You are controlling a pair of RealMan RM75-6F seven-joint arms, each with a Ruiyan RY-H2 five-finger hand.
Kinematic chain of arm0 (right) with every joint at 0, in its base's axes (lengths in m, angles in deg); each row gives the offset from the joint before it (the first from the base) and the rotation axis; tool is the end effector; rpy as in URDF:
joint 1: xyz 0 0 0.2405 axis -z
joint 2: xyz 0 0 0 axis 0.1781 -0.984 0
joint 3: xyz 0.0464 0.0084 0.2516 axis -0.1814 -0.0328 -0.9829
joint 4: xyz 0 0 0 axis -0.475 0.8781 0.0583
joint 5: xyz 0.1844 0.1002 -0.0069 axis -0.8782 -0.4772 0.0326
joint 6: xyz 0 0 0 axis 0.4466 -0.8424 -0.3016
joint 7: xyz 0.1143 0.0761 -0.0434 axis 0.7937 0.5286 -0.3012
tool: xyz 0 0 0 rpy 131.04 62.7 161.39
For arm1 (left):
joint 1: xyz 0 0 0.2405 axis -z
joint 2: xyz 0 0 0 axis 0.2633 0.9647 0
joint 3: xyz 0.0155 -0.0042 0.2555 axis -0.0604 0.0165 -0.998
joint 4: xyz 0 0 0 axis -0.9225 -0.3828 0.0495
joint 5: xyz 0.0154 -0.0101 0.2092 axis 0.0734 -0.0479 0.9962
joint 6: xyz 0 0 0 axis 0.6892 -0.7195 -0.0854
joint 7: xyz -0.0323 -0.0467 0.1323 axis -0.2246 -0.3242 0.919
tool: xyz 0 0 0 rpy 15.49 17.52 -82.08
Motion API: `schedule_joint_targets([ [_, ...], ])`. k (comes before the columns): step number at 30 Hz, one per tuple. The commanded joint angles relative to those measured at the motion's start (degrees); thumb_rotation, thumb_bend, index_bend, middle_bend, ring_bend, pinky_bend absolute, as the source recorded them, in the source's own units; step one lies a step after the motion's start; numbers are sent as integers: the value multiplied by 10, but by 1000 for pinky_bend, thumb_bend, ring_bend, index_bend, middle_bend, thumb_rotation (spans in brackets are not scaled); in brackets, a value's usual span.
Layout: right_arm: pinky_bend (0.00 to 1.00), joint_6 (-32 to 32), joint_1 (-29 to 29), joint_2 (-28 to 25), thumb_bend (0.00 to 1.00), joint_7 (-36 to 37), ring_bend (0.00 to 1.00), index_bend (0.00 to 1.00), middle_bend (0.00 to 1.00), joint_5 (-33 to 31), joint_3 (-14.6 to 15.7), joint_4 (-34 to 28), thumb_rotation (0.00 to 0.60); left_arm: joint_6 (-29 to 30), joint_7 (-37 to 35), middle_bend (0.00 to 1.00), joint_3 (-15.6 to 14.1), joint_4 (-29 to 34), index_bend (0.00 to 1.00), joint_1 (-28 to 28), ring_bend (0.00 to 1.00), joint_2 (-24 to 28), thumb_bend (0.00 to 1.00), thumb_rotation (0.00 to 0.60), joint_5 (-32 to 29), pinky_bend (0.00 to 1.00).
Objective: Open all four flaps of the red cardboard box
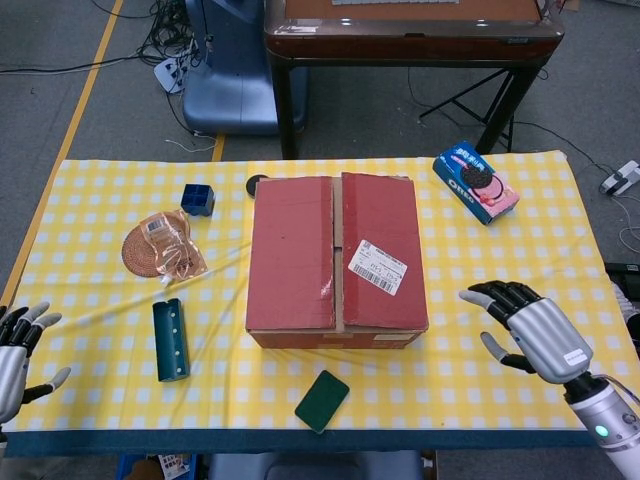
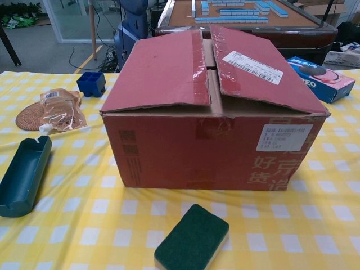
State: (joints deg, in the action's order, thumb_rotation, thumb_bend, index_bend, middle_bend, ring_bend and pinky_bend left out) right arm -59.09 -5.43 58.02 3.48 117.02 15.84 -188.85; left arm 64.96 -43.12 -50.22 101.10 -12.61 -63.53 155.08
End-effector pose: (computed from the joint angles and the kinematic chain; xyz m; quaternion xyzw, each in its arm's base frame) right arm -0.2130 -0.2116 0.1833 0.7348 -0.3210 0.4312 0.4137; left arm -0.2959 0.1650 0.1775 -0.6030 -0.3458 -0.3571 0.6239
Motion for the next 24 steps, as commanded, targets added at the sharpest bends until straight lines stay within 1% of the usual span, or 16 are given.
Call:
schedule_joint_targets([
  [1,235,58,-56,-19,770,-4,183,198,216,13,-22,-38,600,1,0,161,-1,1,297,-1,119,0,144,600,1,0],
  [4,235,105,-102,-15,947,-6,183,198,222,11,-42,-55,600,3,0,161,-2,2,297,-3,119,1,144,600,3,0],
  [5,235,120,-116,-12,984,-7,183,198,228,8,-48,-59,600,4,0,161,-3,2,297,-4,119,1,144,600,5,0],
  [6,235,135,-130,-8,996,-9,183,198,233,3,-54,-61,600,6,-1,161,-3,2,297,-5,119,1,144,600,6,0],
  [9,235,185,-178,14,1000,-24,183,198,256,-17,-76,-61,600,11,-2,161,-5,1,298,-9,119,2,144,600,9,0],
  [15,235,248,-248,79,1000,-74,183,213,267,-57,-105,-36,600,13,-7,161,-4,-3,301,-11,119,4,145,600,7,0],
  [19,235,270,-284,120,1000,-117,183,267,297,-73,-118,-9,600,12,-11,161,-4,-6,304,-11,119,2,144,600,6,0],
  [24,235,305,-321,152,1000,-137,183,293,315,-102,-123,16,600,8,-18,162,-4,-14,316,-12,119,-2,145,600,1,0],
])
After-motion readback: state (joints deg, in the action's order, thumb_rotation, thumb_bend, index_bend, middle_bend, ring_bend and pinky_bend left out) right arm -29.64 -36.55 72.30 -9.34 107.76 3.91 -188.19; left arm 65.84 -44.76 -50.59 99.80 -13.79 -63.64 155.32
